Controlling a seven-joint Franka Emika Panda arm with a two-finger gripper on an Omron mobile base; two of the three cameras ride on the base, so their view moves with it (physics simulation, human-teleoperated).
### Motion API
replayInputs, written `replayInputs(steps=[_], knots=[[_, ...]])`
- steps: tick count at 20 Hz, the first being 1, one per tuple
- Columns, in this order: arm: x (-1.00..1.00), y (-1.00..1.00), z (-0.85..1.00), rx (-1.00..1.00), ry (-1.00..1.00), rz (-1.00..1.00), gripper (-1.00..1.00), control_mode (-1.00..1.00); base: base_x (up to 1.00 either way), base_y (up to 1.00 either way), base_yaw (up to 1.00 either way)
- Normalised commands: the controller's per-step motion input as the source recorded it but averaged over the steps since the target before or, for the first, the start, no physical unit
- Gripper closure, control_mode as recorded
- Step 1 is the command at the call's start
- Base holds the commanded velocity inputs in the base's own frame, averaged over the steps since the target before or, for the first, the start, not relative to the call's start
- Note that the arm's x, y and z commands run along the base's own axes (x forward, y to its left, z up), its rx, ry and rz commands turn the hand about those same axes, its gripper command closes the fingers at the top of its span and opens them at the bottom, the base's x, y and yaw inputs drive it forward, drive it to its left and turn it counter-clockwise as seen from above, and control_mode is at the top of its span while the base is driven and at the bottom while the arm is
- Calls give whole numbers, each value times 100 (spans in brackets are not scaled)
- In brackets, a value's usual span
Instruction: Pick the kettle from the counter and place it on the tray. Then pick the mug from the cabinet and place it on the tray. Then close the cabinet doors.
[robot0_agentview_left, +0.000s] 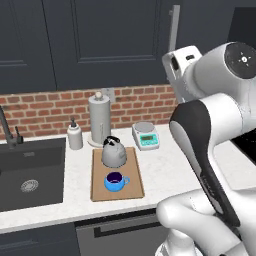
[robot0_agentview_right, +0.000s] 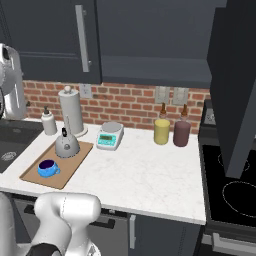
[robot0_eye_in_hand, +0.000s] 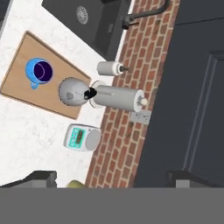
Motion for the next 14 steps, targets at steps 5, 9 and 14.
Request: replayInputs(steps=[5, 9, 14], knots=[[-81, -10, 0, 0, -2, 0, -100, -100, 0, 0, 0], [-71, -17, 0, 0, -1, 0, -100, -100, 0, 0, 0], [-46, -27, 0, 0, 0, 0, -100, -100, 0, 0, 0]])
